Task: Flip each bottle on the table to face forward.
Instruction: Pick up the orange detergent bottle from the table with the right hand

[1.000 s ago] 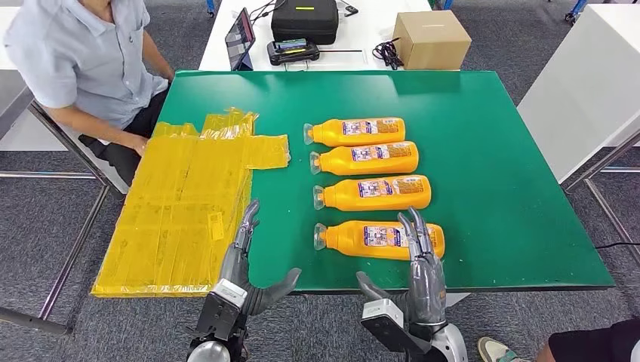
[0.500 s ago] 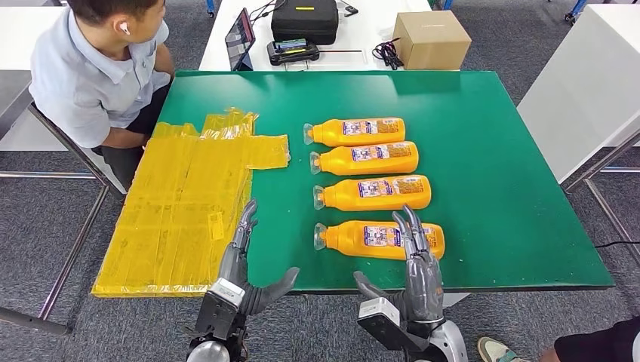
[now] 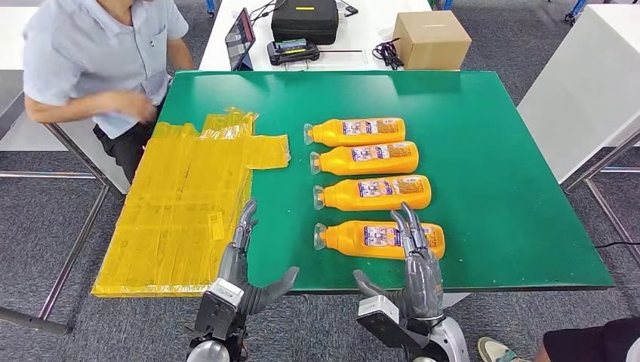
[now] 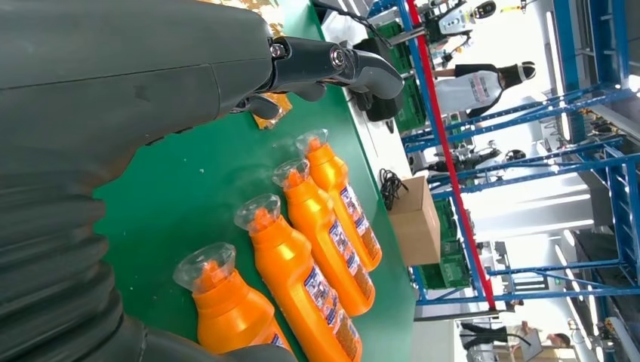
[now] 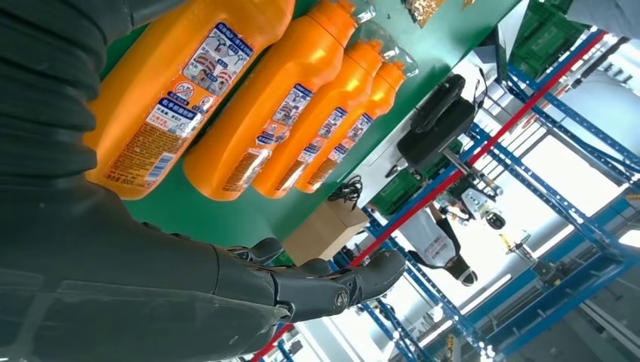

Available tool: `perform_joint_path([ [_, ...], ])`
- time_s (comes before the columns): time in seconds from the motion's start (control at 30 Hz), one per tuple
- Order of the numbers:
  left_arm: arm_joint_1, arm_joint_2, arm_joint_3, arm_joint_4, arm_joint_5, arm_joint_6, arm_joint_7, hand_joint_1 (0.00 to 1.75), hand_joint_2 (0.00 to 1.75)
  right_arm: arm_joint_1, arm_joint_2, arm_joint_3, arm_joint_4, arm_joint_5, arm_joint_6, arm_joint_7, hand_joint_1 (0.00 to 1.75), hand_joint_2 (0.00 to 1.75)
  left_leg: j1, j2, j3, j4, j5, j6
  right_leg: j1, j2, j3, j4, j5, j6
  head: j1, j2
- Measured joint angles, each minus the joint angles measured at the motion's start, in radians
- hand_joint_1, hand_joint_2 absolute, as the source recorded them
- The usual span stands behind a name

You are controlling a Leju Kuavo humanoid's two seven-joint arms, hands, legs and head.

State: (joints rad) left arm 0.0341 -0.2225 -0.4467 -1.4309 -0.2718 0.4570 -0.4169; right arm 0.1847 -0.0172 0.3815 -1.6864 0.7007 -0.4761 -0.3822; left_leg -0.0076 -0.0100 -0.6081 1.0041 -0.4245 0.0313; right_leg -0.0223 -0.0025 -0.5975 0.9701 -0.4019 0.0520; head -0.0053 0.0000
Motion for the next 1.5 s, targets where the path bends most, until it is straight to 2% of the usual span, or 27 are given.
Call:
perform_joint_path([
  [0.7,0.005,0.000,0.003,-0.016,-0.014,0.015,0.000,0.00,1.75,0.006,0.005,0.000,0.000,-0.014,-0.003,-0.006,0.00,1.75,0.000,0.000,0.000,0.000,0.000,0.000,0.000,0.000,0.000,0.000,0.000,0.000,0.000,0.000],
  [0.97,0.015,0.000,0.010,-0.027,-0.042,0.009,0.026,0.00,1.75,0.025,-0.010,0.000,0.000,0.125,-0.024,0.093,0.00,1.75,0.000,0.000,0.000,0.000,0.000,0.000,0.000,0.000,0.000,0.000,0.000,0.000,0.000,0.000],
  [1.27,0.014,0.000,0.011,-0.027,-0.043,0.004,0.029,0.00,1.75,0.024,-0.029,0.000,0.002,0.172,-0.024,0.123,0.00,1.75,0.000,0.000,0.000,0.000,0.000,0.000,0.000,0.000,0.000,0.000,0.000,0.000,0.000,0.000],
  [1.5,-0.022,-0.007,0.009,0.011,0.002,-0.030,0.027,0.00,1.75,-0.016,-0.103,-0.008,0.055,0.267,0.026,0.207,0.00,1.75,-0.001,0.000,0.000,0.000,0.000,0.000,-0.001,0.000,0.001,0.000,0.000,0.000,0.000,0.000],
])
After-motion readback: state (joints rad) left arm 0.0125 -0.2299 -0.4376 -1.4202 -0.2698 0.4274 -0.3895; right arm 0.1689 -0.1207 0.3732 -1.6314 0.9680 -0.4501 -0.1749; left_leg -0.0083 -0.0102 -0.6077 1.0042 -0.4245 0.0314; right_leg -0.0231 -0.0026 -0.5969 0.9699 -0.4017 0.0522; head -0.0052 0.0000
